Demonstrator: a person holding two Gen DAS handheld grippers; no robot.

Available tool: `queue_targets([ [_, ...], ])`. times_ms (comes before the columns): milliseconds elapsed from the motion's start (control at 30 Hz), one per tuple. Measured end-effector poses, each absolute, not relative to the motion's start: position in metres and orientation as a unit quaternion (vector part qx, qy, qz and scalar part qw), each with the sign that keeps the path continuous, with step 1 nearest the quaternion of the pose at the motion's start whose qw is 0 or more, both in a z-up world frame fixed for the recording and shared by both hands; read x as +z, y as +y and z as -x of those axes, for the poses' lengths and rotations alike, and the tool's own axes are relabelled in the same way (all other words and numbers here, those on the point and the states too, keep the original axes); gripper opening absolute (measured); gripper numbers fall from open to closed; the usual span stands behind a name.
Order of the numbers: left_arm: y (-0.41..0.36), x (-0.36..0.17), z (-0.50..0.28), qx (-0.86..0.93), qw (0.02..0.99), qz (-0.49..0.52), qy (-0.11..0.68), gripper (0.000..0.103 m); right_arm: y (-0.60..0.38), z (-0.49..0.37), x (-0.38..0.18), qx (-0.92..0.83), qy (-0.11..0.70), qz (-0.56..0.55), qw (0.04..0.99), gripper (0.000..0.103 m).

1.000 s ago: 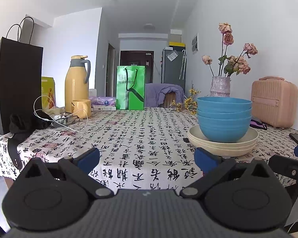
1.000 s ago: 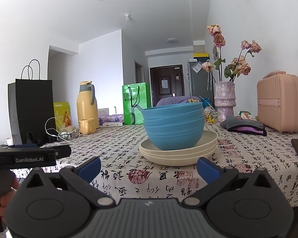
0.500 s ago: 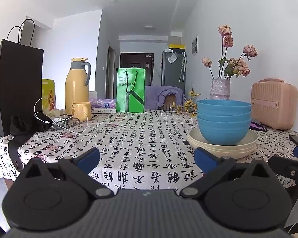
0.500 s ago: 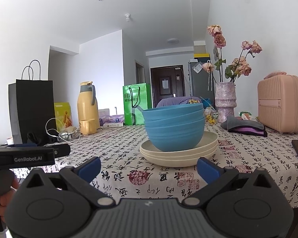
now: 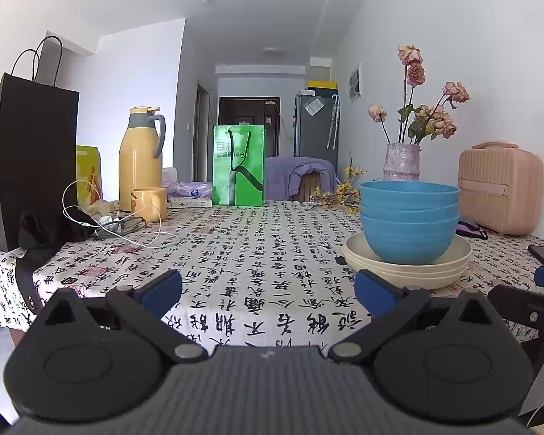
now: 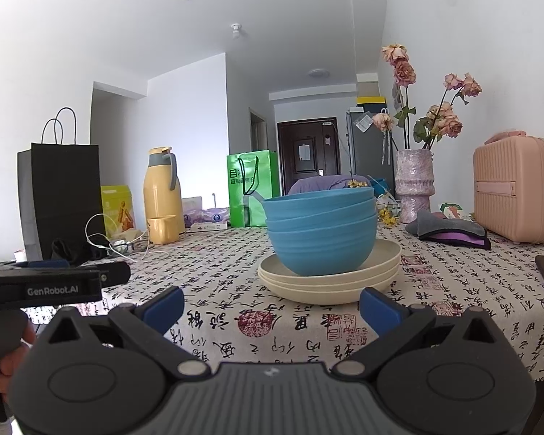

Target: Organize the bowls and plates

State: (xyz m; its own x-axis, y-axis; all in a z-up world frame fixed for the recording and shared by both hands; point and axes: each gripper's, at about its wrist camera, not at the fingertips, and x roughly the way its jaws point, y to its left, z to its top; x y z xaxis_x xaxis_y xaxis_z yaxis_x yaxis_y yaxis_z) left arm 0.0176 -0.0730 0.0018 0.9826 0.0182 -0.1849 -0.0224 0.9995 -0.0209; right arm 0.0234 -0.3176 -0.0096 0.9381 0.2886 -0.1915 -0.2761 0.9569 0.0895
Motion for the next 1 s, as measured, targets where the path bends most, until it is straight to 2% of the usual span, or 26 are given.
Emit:
queue_targets([
  [1000, -0.0749, 0.0028, -0.0164, 0.021, 0.996, 0.004, 0.085, 0.103, -0.3193, -0.0227, -0.0102, 0.141, 0.104, -0.034, 0.984, 0.103],
])
